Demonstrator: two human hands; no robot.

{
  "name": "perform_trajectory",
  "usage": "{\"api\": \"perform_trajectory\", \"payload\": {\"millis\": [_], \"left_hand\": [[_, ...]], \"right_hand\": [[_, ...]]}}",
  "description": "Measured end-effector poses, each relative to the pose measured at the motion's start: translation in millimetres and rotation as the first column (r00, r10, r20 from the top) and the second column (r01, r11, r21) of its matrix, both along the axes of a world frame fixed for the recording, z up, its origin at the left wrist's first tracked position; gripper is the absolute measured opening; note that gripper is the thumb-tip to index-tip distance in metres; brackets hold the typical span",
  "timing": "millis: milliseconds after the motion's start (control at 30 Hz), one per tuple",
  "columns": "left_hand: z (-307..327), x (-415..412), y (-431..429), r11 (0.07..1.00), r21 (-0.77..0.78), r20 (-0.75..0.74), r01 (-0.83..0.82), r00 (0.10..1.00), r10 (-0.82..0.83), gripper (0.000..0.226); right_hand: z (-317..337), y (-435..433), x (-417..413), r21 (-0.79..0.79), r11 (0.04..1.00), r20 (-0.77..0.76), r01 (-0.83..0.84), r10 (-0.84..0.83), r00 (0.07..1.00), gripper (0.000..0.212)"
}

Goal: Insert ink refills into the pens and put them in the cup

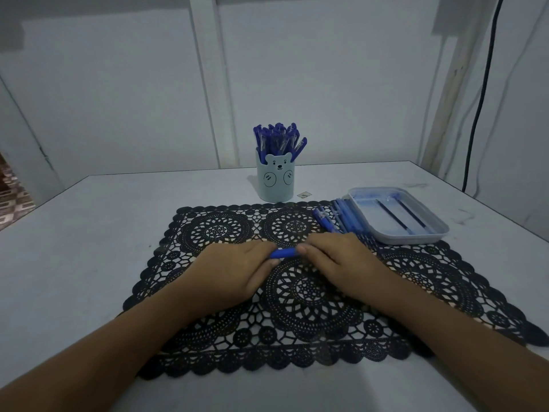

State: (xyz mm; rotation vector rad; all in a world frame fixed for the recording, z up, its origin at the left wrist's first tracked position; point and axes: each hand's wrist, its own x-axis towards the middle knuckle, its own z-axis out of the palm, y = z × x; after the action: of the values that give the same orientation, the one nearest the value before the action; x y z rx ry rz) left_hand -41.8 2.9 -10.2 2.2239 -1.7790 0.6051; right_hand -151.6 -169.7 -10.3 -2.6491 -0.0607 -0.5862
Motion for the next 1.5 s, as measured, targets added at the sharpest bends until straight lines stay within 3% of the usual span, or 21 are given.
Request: {"api": "perform_trajectory", "payload": {"millis": [100,233,367,500,567,633,733,800,867,933,1000,1133,1200,1267,1400,1500], "left_hand": [[3,1,1,1.000,0.005,-0.036,0.014,0.999,-0.014,0.027],[7,1,1,0.999,0.051,-0.164,0.000,0.986,0.009,0.047],[10,1,2,0.992,0.118,-0.328,0.035,0.945,0.006,0.063],[16,0,5,0.991,0.103,-0.560,0.086,0.828,-0.014,0.042],[18,-4,5,0.996,0.084,-0.460,0.036,0.888,0.007,0.033],[18,-11,5,0.999,0.044,-0.325,-0.021,0.945,0.034,0.027],[18,-13,3,0.999,0.007,-0.100,-0.048,0.994,0.048,0.035],[17,-11,3,0.999,-0.029,0.025,-0.036,0.999,0.036,0.038],[20,-12,2,0.998,-0.050,0.033,-0.027,0.999,0.029,0.040],[24,-13,1,0.999,-0.045,-0.087,-0.008,0.996,0.004,0.043],[27,-10,1,0.999,-0.011,-0.329,0.033,0.944,-0.035,0.043],[36,-5,5,0.988,0.072,-0.772,0.134,0.635,-0.029,0.038],[37,-4,7,0.982,0.090,-0.820,0.164,0.572,-0.020,0.035],[32,-2,6,0.991,0.080,-0.743,0.112,0.669,-0.016,0.031],[21,-3,4,0.996,0.083,-0.456,0.027,0.890,0.014,0.035],[18,-4,3,0.997,0.077,-0.294,-0.012,0.955,0.034,0.049]], "right_hand": [[5,-2,-4,0.092,0.993,0.054,-0.076,0.072,0.996,0.028],[6,-1,-3,0.001,0.992,0.161,-0.125,0.123,0.979,0.039],[6,-1,-4,-0.091,0.985,0.229,-0.144,0.162,0.960,0.033],[6,1,-4,-0.125,0.984,0.255,-0.124,0.153,0.955,0.033],[5,6,-4,-0.047,0.996,0.244,-0.082,0.091,0.966,0.034],[7,11,-4,0.160,0.986,0.168,-0.055,0.028,0.985,0.035],[10,16,-6,0.439,0.898,0.026,-0.006,-0.005,1.000,0.042],[11,18,-8,0.525,0.851,0.016,0.000,-0.010,1.000,0.042],[13,17,-9,0.574,0.818,0.033,-0.030,0.013,0.999,0.041],[13,14,-10,0.592,0.804,0.028,-0.060,0.053,0.998,0.040],[13,11,-11,0.571,0.814,0.012,-0.100,0.114,0.993,0.039],[14,10,-13,0.414,0.894,0.008,-0.171,0.184,0.983,0.033],[17,8,-13,0.331,0.927,0.006,-0.176,0.185,0.983,0.023],[18,5,-13,0.293,0.942,0.003,-0.165,0.172,0.985,0.011],[16,7,-13,0.351,0.936,-0.080,-0.025,0.057,0.995,0.042],[16,5,-12,0.330,0.943,-0.112,0.037,0.000,0.994,0.033]]}}
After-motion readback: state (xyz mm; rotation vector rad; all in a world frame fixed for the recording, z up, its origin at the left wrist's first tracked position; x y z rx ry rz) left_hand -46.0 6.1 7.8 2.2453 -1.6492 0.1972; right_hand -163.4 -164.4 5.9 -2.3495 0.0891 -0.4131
